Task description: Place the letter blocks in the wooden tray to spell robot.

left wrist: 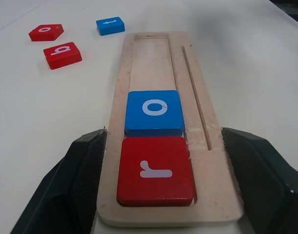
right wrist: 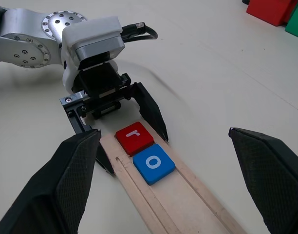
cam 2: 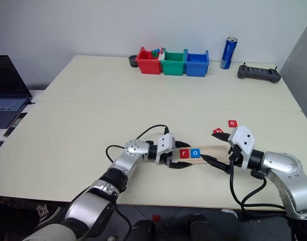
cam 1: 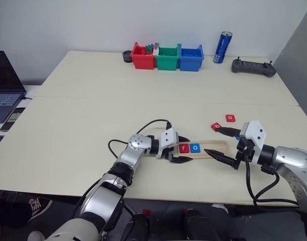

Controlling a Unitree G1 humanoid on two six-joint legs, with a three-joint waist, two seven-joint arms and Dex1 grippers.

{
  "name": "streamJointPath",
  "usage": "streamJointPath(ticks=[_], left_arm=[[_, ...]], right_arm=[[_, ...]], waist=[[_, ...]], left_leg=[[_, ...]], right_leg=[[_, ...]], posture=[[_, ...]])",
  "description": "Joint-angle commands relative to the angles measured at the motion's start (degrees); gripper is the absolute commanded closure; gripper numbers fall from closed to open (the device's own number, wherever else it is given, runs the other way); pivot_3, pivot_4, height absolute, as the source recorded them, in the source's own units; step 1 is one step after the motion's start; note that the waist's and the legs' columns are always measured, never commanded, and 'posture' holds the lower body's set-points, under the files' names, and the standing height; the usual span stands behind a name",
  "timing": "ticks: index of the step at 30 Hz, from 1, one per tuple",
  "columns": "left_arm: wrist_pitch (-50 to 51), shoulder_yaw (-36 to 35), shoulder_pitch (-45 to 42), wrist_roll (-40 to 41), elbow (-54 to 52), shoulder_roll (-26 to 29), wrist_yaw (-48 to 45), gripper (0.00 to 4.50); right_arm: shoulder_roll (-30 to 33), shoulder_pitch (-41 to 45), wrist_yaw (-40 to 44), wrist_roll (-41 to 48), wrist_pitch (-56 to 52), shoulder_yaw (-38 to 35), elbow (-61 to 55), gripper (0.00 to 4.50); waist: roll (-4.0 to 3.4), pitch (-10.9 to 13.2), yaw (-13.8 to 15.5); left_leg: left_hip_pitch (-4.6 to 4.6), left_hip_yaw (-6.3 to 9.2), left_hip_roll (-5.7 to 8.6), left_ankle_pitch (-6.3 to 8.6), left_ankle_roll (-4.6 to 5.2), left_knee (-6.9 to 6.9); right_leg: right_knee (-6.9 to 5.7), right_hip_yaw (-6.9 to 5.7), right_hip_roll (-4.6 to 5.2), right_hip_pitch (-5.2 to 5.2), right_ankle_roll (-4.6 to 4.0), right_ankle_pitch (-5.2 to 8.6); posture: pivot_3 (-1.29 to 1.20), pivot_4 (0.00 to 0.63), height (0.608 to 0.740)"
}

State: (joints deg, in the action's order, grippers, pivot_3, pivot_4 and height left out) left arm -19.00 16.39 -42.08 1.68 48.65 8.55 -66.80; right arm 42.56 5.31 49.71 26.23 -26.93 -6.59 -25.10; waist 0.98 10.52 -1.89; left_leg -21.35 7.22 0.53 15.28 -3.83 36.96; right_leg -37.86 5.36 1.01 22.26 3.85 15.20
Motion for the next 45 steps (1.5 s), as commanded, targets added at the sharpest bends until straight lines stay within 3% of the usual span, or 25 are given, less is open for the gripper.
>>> streamJointPath(ticks=[1,7,9,11,21,30,36,45], left_arm=[[-0.99,-0.32,-1.03,-0.43,0.96,-0.21,-0.32,1.11],[-1.33,-0.31,-1.43,-0.67,1.85,-0.10,-0.62,1.11],[-1.47,-0.45,-1.47,-0.63,1.95,-0.14,-0.36,0.40],[-1.55,-0.46,-1.49,-0.60,2.01,-0.12,-0.37,0.05],[-0.08,-1.28,-0.88,0.99,-1.75,2.00,-2.37,0.05],[9.19,-3.13,5.40,5.35,-18.48,10.94,-6.69,0.05],[18.30,-6.56,13.98,10.37,-33.54,16.72,-5.67,0.05],[25.90,-11.23,27.42,15.86,-52.64,18.51,2.67,0.05]], right_arm=[[0.55,0.57,0.09,0.90,-0.09,-0.94,-1.25,0.00],[0.34,0.70,-0.12,0.88,-0.13,-0.82,-1.29,0.00],[0.25,0.77,-0.18,0.88,-0.15,-0.73,-1.25,0.00],[0.20,0.84,-0.19,0.90,-0.18,-0.66,-1.24,0.00],[-0.13,1.01,-0.17,0.83,-0.32,-0.16,-1.08,0.00],[-0.67,-0.04,-0.69,0.77,-0.05,-0.38,-1.29,0.00],[-1.88,-4.41,-3.26,1.17,-0.43,-2.41,-3.34,0.00],[-6.22,-11.90,-10.91,1.04,-2.04,-4.14,-9.33,0.00]], waist=[[0.00,0.00,-0.01],[0.00,0.00,-0.03],[0.00,0.00,-0.03],[0.00,0.00,-0.03],[0.02,0.01,-0.13],[0.02,0.02,-0.30],[0.01,0.03,-0.10],[-0.01,0.03,-0.08]], left_leg=[[0.00,0.00,0.00,0.00,0.00,0.00],[0.00,0.01,0.00,0.00,0.00,0.00],[0.00,0.01,0.00,0.00,0.00,0.00],[0.00,0.01,0.00,0.00,0.00,0.00],[-0.01,0.01,-0.01,0.00,0.00,-0.01],[-0.03,0.05,-0.05,0.00,0.00,-0.02],[-0.07,0.11,-0.06,0.00,0.00,-0.02],[-0.08,0.15,-0.08,0.00,0.00,-0.05]], right_leg=[[0.00,0.00,0.00,0.00,0.01,0.00],[0.00,0.00,0.00,0.00,0.00,0.00],[0.00,0.00,0.00,0.00,0.01,0.01],[0.00,0.00,0.00,0.00,0.02,0.01],[-0.01,-0.01,-0.01,0.01,0.01,0.01],[-0.02,-0.02,-0.02,0.04,-0.07,-0.03],[0.00,-0.08,-0.01,0.05,-0.07,-0.03],[0.00,-0.11,0.01,0.05,-0.09,0.02]], posture=[[0.00,0.150,0.740],[0.00,0.150,0.740],[0.00,0.150,0.740],[0.00,0.150,0.740],[0.00,0.150,0.740],[0.00,0.150,0.740],[0.00,0.150,0.740],[0.00,0.150,0.740]])
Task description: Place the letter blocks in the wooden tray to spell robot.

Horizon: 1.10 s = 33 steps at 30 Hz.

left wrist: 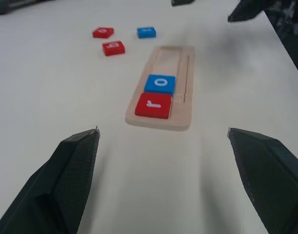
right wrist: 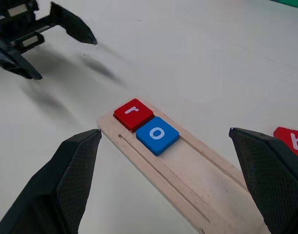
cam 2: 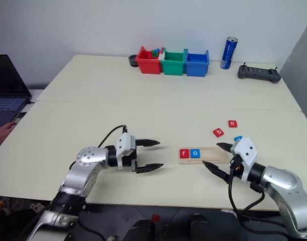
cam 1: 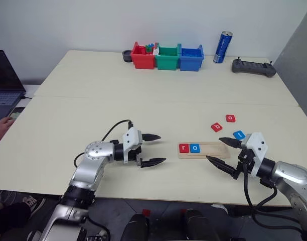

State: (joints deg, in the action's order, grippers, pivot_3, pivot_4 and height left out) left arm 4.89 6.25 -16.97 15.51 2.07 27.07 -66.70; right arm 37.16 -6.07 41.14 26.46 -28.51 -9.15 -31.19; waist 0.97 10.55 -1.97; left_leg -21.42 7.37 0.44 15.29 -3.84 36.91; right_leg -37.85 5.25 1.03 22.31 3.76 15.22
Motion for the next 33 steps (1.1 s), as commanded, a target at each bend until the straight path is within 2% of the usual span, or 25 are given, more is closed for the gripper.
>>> streamJointPath(ticks=[1,18,33], left_arm=[[2.54,-0.95,3.14,2.20,-7.25,-0.29,3.54,0.05],[0.60,1.80,9.87,2.33,-11.92,-1.96,7.13,0.05],[5.88,3.19,8.56,3.11,-18.33,-2.85,12.10,0.05]], right_arm=[[-1.08,-0.69,-2.93,0.86,-0.77,-1.64,-3.62,0.00],[-2.43,-1.86,-8.31,-0.99,-1.63,-1.80,-4.53,0.00],[-2.09,1.55,-10.37,-4.05,-1.98,-2.00,-1.08,0.00]], waist=[[0.00,0.00,0.06],[0.00,0.00,0.11],[0.00,0.00,0.09]], left_leg=[[0.00,0.00,0.00,0.00,0.00,0.00],[0.00,-0.04,0.00,0.00,0.00,0.00],[0.00,-0.07,0.00,0.00,0.00,0.01]], right_leg=[[0.00,0.00,0.00,0.00,0.01,0.01],[0.06,0.00,-0.01,-0.01,0.14,0.15],[0.07,0.02,-0.01,-0.01,0.15,0.16]], posture=[[0.00,0.150,0.740],[0.00,0.150,0.740],[0.00,0.150,0.740]])
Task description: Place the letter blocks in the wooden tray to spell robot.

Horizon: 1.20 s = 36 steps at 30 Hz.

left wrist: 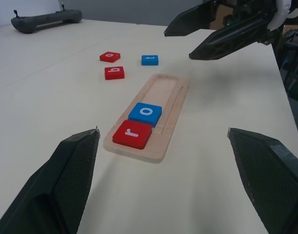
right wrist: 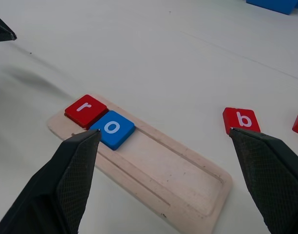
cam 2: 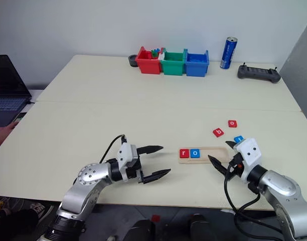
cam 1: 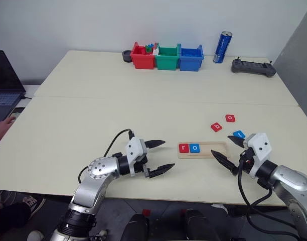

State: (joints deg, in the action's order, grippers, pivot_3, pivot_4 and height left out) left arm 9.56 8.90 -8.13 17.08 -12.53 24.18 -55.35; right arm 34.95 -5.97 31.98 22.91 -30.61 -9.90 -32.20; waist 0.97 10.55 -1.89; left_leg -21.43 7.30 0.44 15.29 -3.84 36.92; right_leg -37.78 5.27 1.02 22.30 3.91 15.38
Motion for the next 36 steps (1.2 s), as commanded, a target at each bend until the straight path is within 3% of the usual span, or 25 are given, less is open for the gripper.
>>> streamJointPath(ticks=[1,11,21,36], left_arm=[[1.75,0.57,-0.12,1.74,-4.40,0.17,0.85,0.05],[3.21,0.85,-1.56,2.21,-4.67,0.04,1.22,0.05],[0.60,1.01,-0.70,1.17,-3.16,0.11,1.23,0.05],[-5.52,1.15,2.11,0.15,0.00,-0.20,1.24,0.05]], right_arm=[[-0.12,2.34,-1.76,-0.55,-0.26,-1.34,0.39,0.00],[0.71,14.30,-1.42,-6.04,-0.21,5.75,13.11,0.00],[-0.73,25.55,1.96,-5.27,-2.27,6.10,27.54,0.00],[-2.39,33.21,4.16,-7.60,-3.15,8.42,40.43,0.00]], waist=[[0.00,0.00,0.00],[0.00,0.01,-0.03],[-0.02,0.02,-0.08],[-0.04,0.04,-0.11]], left_leg=[[0.00,0.01,0.00,0.00,0.00,0.00],[0.00,-0.03,0.01,0.00,0.00,0.01],[0.01,-0.07,0.00,0.00,0.00,-0.01],[0.00,-0.06,0.00,0.00,0.00,-0.02]], right_leg=[[0.00,-0.01,0.00,0.00,0.00,0.00],[0.01,0.02,-0.01,0.00,-0.05,-0.03],[0.02,0.05,-0.01,0.02,-0.27,-0.16],[0.02,0.04,0.00,0.03,-0.27,-0.17]], posture=[[0.00,0.150,0.740],[0.00,0.150,0.740],[0.00,0.150,0.740],[0.00,0.150,0.740]])
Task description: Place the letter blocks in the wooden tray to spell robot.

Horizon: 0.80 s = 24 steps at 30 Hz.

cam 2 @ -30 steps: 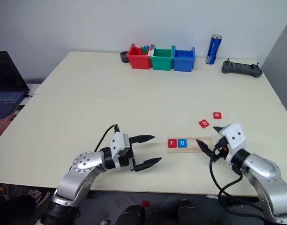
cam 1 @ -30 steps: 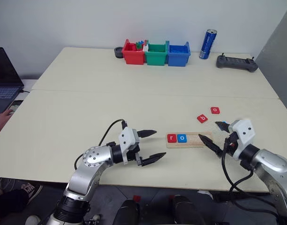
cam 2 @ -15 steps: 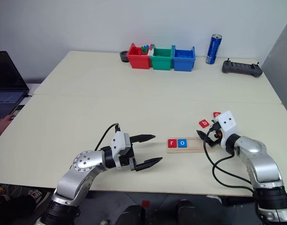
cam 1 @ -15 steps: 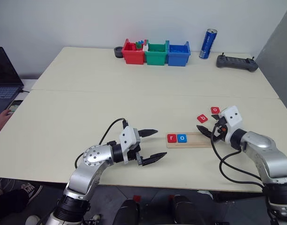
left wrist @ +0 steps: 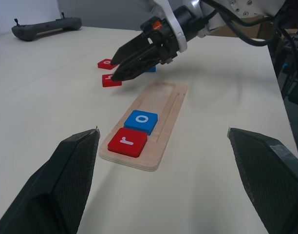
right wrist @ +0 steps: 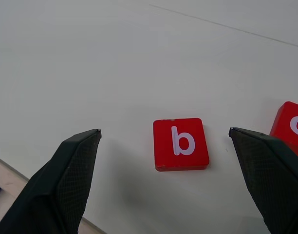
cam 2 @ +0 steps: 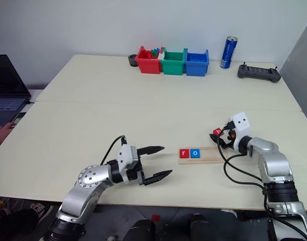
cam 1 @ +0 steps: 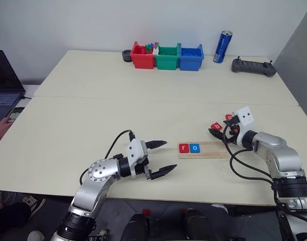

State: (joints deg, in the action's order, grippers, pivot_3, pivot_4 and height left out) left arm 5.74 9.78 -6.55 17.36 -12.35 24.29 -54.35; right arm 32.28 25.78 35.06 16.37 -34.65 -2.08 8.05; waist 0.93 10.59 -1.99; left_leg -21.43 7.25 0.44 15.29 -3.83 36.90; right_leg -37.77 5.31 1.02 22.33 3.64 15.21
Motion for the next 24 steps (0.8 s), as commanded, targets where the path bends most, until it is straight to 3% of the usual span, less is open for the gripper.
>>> streamJointPath(ticks=[1,23,24], left_arm=[[-1.96,0.24,0.64,-0.16,-0.01,-0.28,0.24,0.05],[-3.05,-0.06,0.80,-0.02,-0.25,-0.47,1.01,0.05],[-2.90,0.00,0.76,0.00,-0.44,-0.46,1.04,0.01]], right_arm=[[0.28,1.57,1.30,-1.10,0.73,0.89,0.63,0.00],[-0.80,3.78,3.37,-2.64,1.29,2.13,6.16,0.00],[-0.81,3.77,3.11,-2.84,1.57,2.06,6.32,0.18]], waist=[[0.00,0.00,-0.01],[-0.01,0.00,-0.14],[-0.01,0.00,-0.15]], left_leg=[[0.00,-0.01,0.00,0.00,0.00,0.00],[0.01,0.00,0.00,0.00,0.00,0.00],[0.01,0.00,0.00,0.00,0.00,0.00]], right_leg=[[0.00,0.00,0.00,0.00,0.00,0.00],[-0.01,0.01,0.00,0.00,0.00,0.00],[-0.01,0.00,0.00,0.00,0.00,0.00]], posture=[[0.00,0.150,0.740],[0.00,0.150,0.740],[0.00,0.150,0.740]])
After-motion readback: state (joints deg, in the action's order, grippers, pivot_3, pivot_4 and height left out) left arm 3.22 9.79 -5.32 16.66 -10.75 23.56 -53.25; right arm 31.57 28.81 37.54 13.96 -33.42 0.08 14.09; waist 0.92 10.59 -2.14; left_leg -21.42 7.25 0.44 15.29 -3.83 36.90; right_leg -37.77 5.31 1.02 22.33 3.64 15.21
